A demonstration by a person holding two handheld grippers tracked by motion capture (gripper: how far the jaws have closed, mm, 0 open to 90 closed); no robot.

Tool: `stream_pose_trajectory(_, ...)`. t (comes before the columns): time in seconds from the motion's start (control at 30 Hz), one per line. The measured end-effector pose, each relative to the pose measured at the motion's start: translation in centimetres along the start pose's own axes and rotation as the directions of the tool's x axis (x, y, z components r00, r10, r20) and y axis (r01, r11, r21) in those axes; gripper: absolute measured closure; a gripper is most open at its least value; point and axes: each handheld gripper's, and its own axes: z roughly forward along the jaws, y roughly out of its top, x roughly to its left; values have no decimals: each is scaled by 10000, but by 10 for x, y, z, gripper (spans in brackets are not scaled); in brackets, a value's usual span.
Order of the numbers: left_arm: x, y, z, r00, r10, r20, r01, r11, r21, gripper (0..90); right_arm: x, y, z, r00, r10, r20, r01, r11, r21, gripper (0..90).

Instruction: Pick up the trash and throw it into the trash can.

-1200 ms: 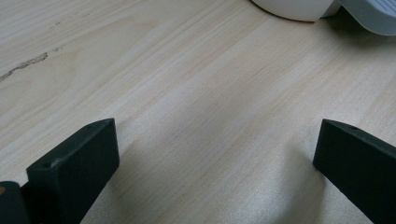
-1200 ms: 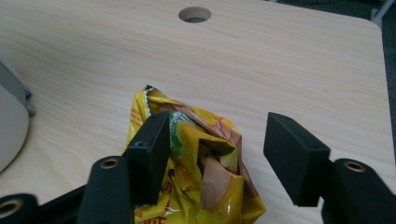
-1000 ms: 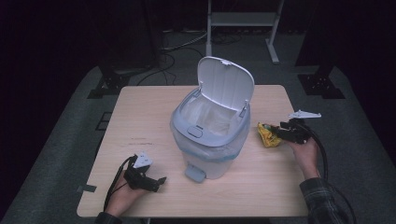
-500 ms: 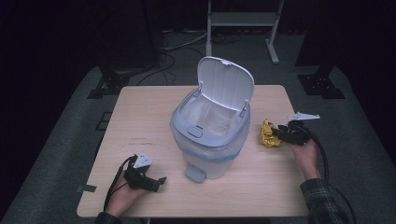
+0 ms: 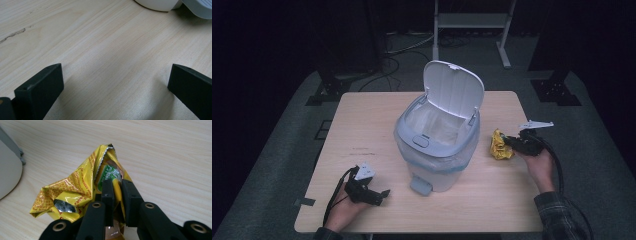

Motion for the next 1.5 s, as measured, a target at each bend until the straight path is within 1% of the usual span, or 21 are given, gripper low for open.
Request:
stream_pose_trajectory(0.17,0,0,0,10000,-2,2,2,10000,-1,0,0,2,-4,9999,41,-146,-42,10000,-66,824)
stream_pose_trajectory(0.23,0,0,0,10000,-3,1,3,10000,-1,0,0,3,-6,9994,116,-324,-120,9999,-114,825)
stream_pose_trajectory(0.37,0,0,0,10000,0,10,0,10000,6,0,1,7,-12,9985,120,-542,-133,9996,-240,826)
stream_pose_trajectory(0.6,0,0,0,10000,0,10,0,10000,7,0,2,12,-24,9968,46,-796,-88,9986,-522,826)
stream_pose_trajectory(0.73,0,0,0,10000,-2,7,2,10000,6,0,4,15,-30,9947,-69,-1022,1,9978,-665,827)
stream_pose_trajectory(0.9,0,0,0,10000,1,6,-1,10000,7,0,7,17,-38,9932,-210,-1149,110,9961,-872,827)
stream_pose_trajectory(0.97,0,0,0,10000,0,2,0,10000,2,0,8,19,-40,9910,-223,-1317,116,9966,-820,827)
stream_pose_trajectory(1.1,0,0,0,10000,0,7,0,10000,6,0,9,24,-47,9858,-288,-1652,132,9954,-949,828)
stream_pose_trajectory(1.3,0,0,0,10000,-3,2,3,10000,-1,0,15,31,-59,9759,-659,-2081,409,9917,-1219,828)
stream_pose_trajectory(1.5,0,0,0,10000,-1,7,1,10000,8,0,22,39,-71,9697,-947,-2252,621,9871,-1475,828)
